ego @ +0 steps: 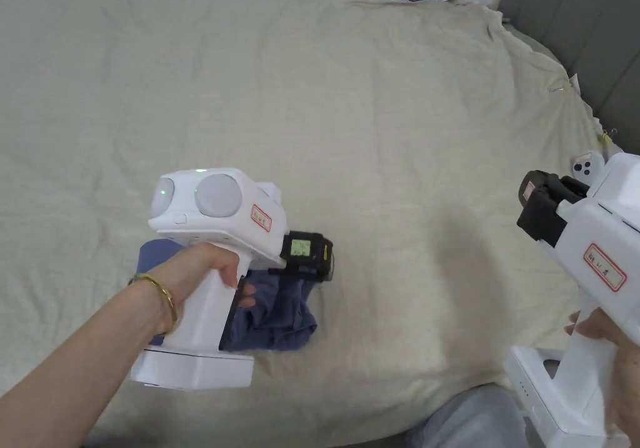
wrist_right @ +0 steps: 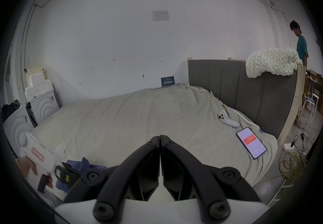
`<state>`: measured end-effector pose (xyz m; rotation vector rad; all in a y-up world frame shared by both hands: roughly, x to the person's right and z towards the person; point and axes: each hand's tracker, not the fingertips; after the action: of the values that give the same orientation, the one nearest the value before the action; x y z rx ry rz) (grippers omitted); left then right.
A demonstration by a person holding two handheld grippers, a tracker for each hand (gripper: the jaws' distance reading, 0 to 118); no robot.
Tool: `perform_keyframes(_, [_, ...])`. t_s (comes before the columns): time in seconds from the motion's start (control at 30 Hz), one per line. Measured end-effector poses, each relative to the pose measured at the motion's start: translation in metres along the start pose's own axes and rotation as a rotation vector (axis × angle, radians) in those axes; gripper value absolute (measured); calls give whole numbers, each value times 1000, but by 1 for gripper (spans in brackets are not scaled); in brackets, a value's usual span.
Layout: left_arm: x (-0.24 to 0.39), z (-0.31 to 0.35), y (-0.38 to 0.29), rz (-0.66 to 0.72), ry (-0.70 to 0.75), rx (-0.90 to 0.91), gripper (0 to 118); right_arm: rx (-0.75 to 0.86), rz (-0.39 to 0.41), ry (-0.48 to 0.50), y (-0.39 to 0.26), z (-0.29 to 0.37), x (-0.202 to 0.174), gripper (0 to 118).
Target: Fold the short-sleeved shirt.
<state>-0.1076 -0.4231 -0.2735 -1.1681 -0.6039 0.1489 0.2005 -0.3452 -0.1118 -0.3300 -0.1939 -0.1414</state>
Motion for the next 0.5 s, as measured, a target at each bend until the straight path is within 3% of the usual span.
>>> perform_keyframes(0.23, [-50, 61, 9, 64, 26, 144, 109, 5, -3, 19, 0, -3, -10, 0])
perform_keyframes(0.27, [-59, 67, 5, 87, 46, 180, 97, 3, -1, 24, -1, -4, -12, 0])
perform_keyframes(0.33, [-71, 73, -5, 102, 109, 262, 36, -1, 1, 33, -2, -4, -16, 0])
perform_keyframes(0.37, [-71, 71, -12, 84, 178, 297, 13, -5, 4, 37, -3, -5, -19, 0])
perform_keyframes(0.43, [-69, 64, -28, 15, 289, 350, 1, -12, 10, 43, -5, -7, -23, 0])
perform_keyframes(0.5, [-61, 49, -41, -58, 375, 360, 0, -19, 13, 51, -6, -8, -26, 0])
